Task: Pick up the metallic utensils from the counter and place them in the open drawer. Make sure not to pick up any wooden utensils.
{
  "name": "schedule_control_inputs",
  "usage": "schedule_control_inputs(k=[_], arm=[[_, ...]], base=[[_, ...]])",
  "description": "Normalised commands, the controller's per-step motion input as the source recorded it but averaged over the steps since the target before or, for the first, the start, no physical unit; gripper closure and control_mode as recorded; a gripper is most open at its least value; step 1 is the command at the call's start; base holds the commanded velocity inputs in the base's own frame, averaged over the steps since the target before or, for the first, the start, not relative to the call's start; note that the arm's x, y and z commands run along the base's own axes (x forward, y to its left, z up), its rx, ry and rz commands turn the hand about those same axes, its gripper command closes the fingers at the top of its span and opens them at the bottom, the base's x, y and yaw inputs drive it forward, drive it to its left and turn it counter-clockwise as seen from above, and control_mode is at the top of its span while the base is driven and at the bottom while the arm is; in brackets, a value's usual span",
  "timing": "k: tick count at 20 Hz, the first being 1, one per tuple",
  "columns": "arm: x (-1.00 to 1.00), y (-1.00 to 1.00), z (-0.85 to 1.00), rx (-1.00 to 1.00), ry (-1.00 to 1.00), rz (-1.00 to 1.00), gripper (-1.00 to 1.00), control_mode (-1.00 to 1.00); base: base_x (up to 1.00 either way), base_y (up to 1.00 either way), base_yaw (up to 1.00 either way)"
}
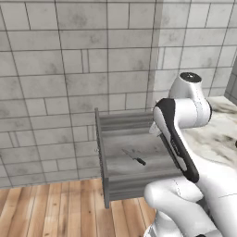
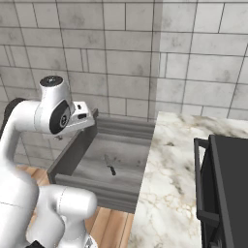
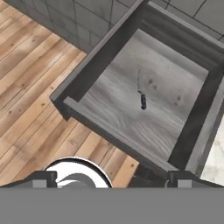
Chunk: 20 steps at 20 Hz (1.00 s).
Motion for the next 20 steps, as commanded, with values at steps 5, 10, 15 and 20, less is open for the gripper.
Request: schedule_control_inputs(k=[5, 10, 15, 20], arm=[[-0.61, 0.07, 0.14, -0.06, 0.05, -0.14, -1.0, -1.0], [-0.04, 0.0, 0.35, -0.02, 0.1, -0.3, -1.0, -1.0], [-0.38, -0.3, 0.1, 0.08, 0.02, -0.36, -1.0, -1.0], [-0.67, -0.3, 0.0, 0.05, 0.03, -0.27, -1.0, -1.0]], base=[[0.0, 0.0, 0.0], [0.0, 0.0, 0.0], [0.0, 0.0, 0.0], [0.0, 0.0, 0.0]])
